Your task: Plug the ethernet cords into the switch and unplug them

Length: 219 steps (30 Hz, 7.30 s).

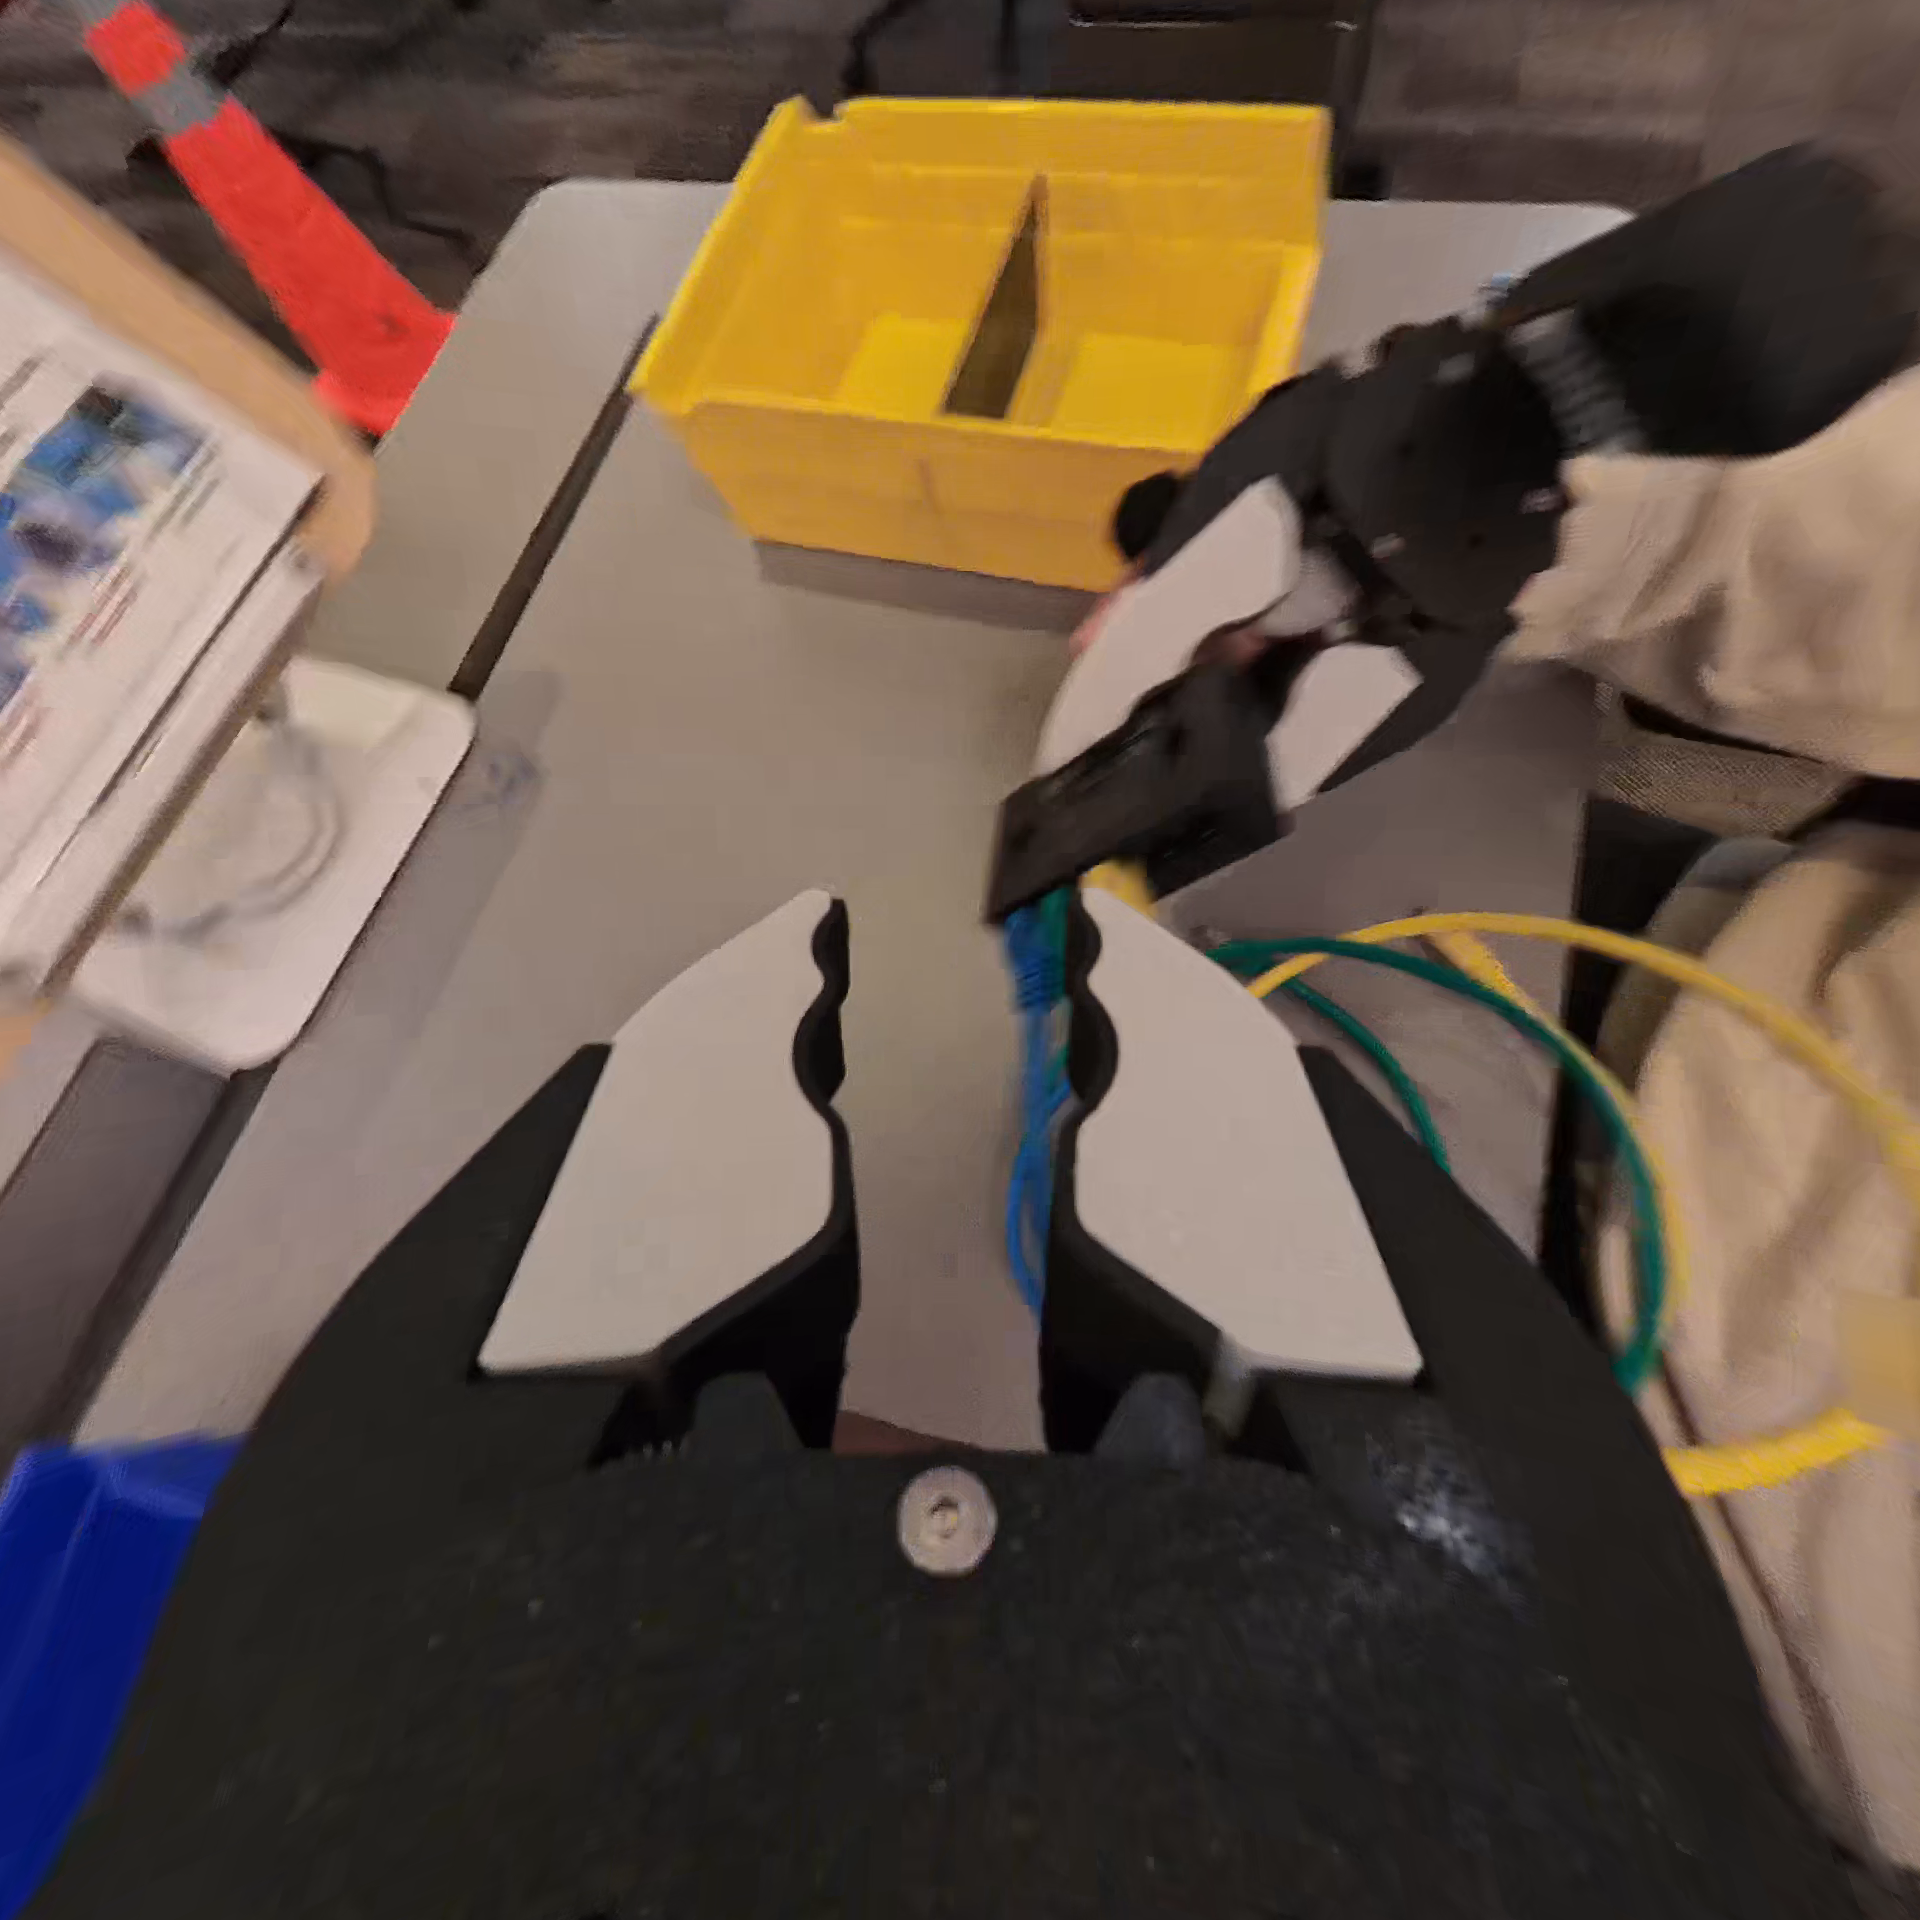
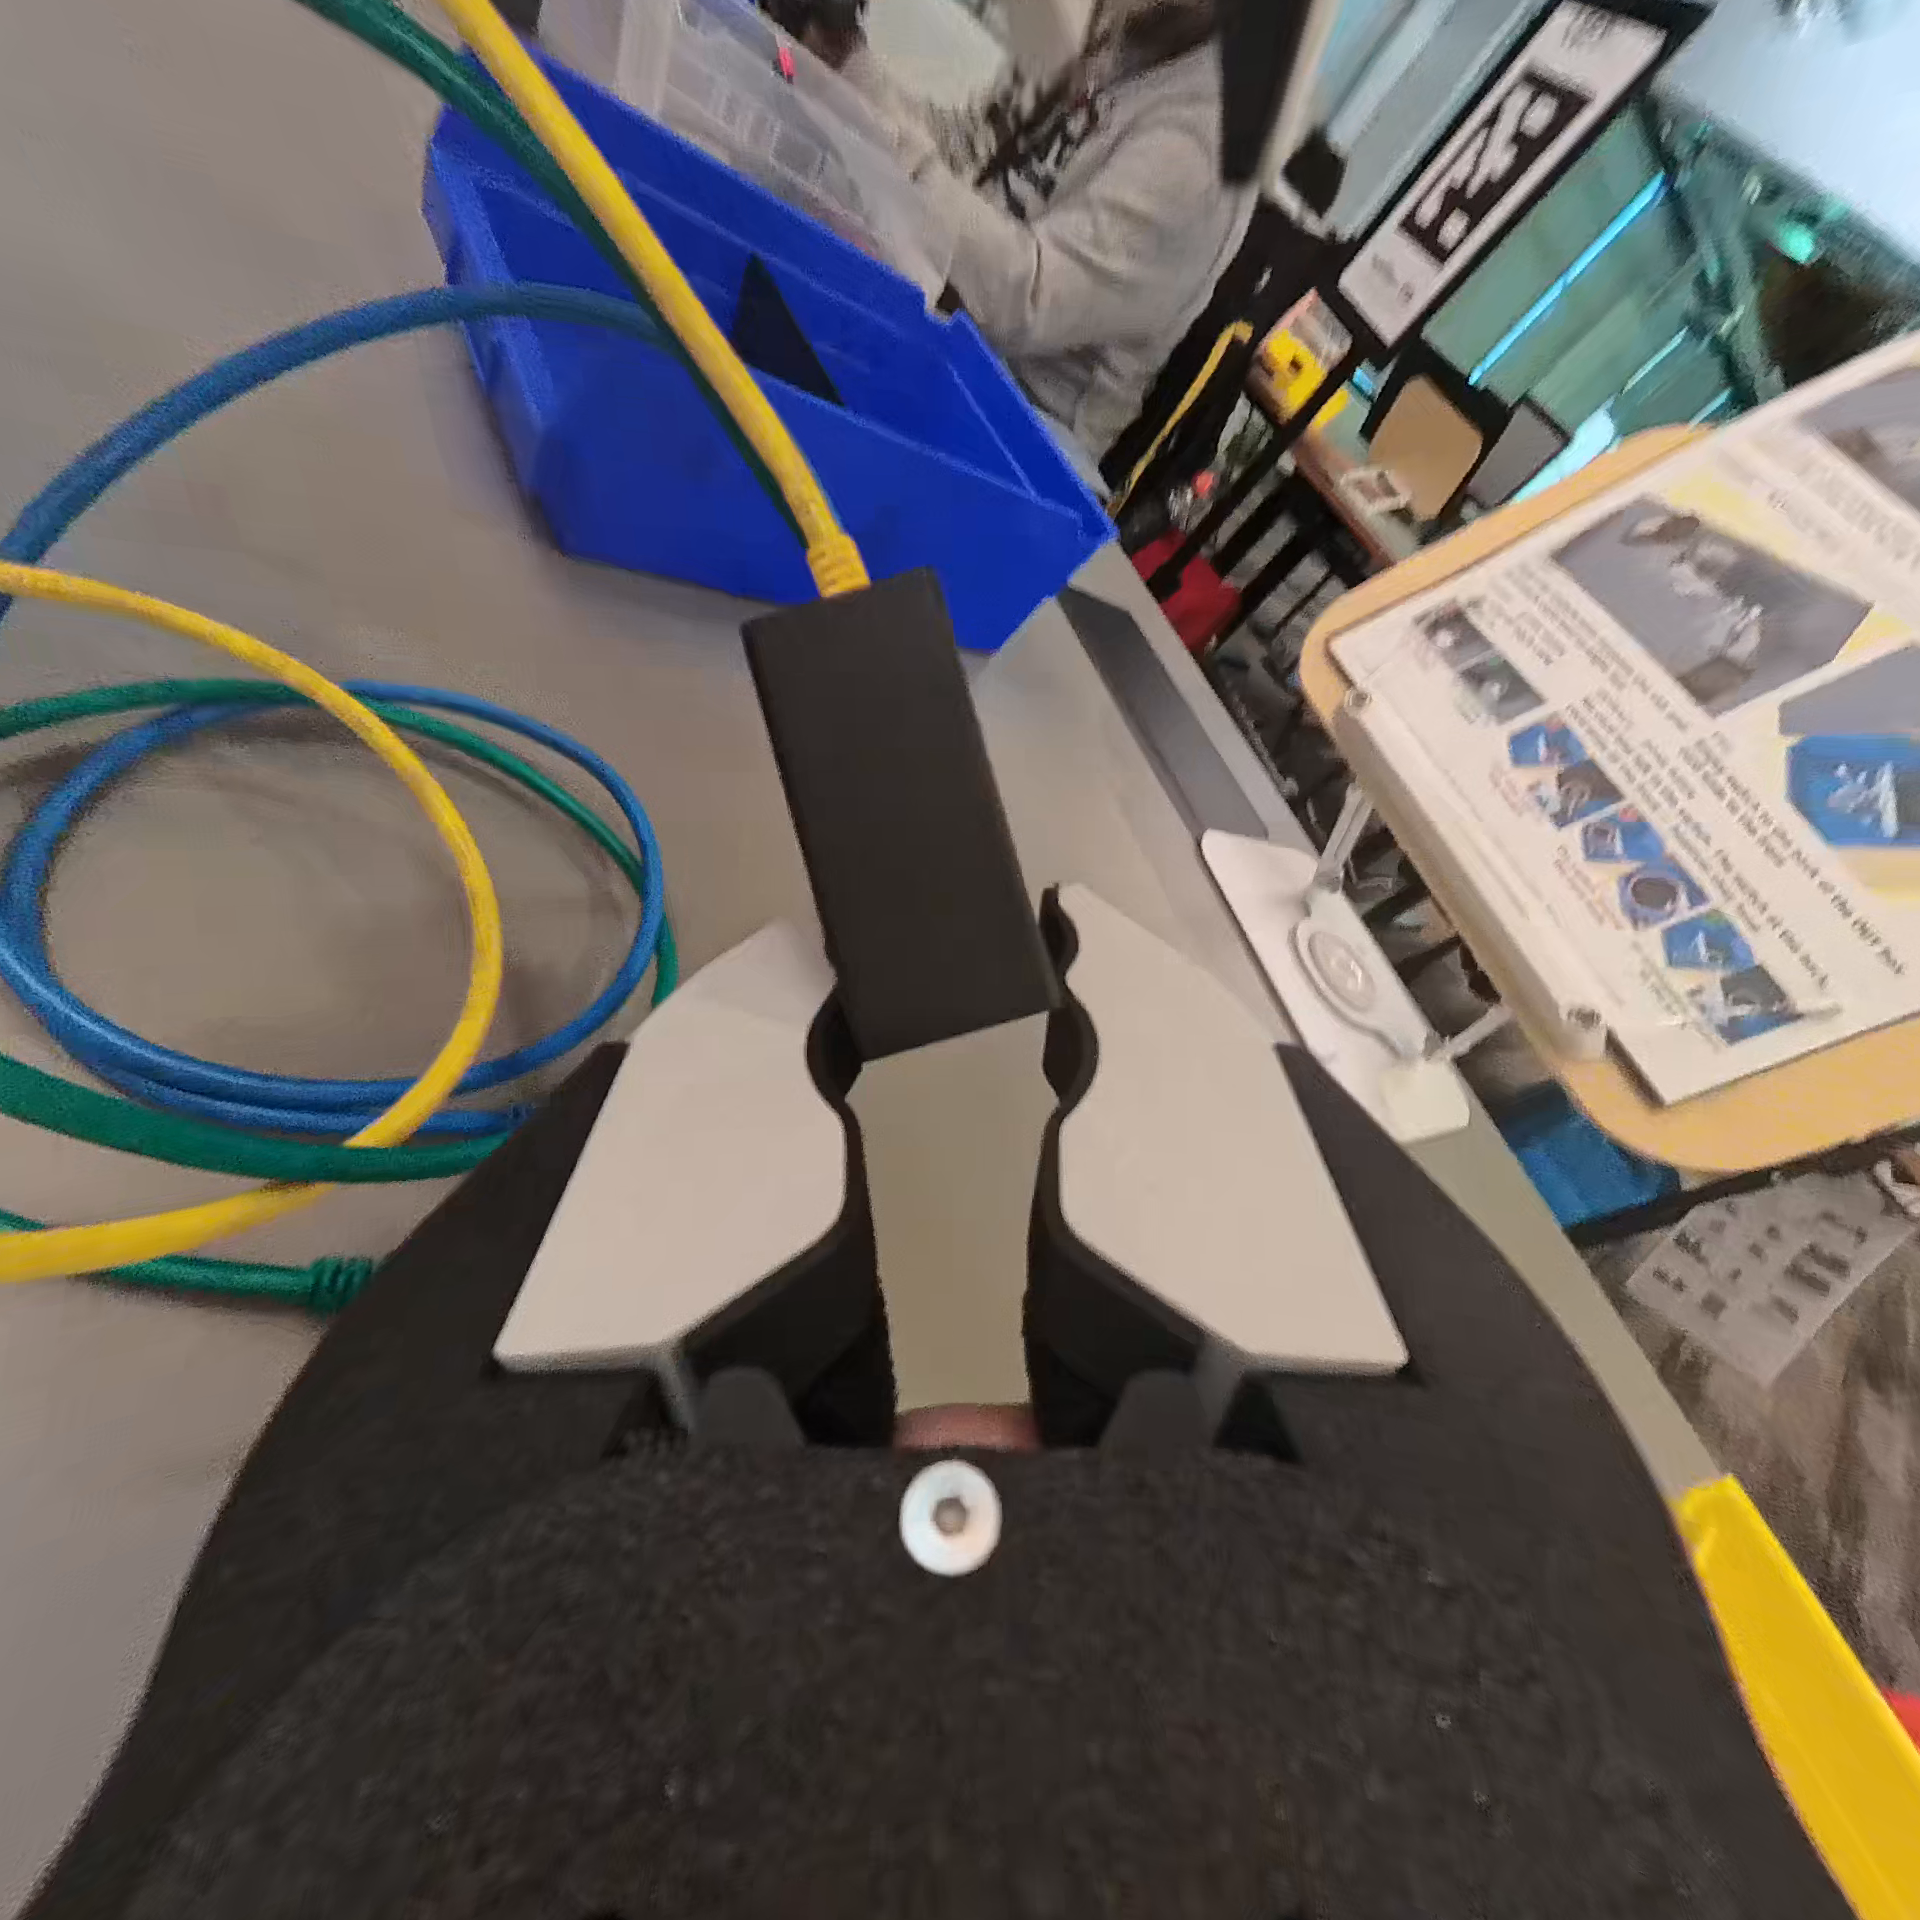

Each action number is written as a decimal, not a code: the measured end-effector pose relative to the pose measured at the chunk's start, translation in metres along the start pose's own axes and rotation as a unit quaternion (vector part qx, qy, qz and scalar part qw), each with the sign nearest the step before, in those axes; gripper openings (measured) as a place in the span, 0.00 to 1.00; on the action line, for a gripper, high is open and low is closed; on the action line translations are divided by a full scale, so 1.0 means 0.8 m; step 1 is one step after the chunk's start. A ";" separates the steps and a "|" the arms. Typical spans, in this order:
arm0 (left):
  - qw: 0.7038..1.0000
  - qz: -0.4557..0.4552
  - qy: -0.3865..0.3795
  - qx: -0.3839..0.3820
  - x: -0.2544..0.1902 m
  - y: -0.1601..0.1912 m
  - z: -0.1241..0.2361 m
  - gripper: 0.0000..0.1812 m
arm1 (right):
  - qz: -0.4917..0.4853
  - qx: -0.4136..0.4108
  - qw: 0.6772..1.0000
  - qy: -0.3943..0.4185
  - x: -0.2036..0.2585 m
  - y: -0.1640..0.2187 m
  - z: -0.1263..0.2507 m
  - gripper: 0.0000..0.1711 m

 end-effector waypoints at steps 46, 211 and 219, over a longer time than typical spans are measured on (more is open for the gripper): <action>0.992 -0.095 -0.032 -0.082 -0.047 0.148 -0.067 0.18 | 0.191 -0.044 0.979 -0.052 0.066 -0.053 -0.012 0.18; 0.957 0.152 -0.242 0.044 0.063 0.195 -0.087 0.03 | 0.386 0.085 0.897 0.198 -0.001 0.029 -0.062 0.17; 0.957 0.247 -0.124 -0.089 0.043 0.147 -0.056 0.14 | 0.412 0.067 0.883 0.216 0.005 0.030 -0.061 0.18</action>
Point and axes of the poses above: each gripper's, where its closed fingertips meet, z back along the fingers, y out of its underside, x = y × z across the jaws, the point moved 5 cm from there along z, back along the fingers, and after that the axes turned 15 degrees about z, right-handed, at the moved point
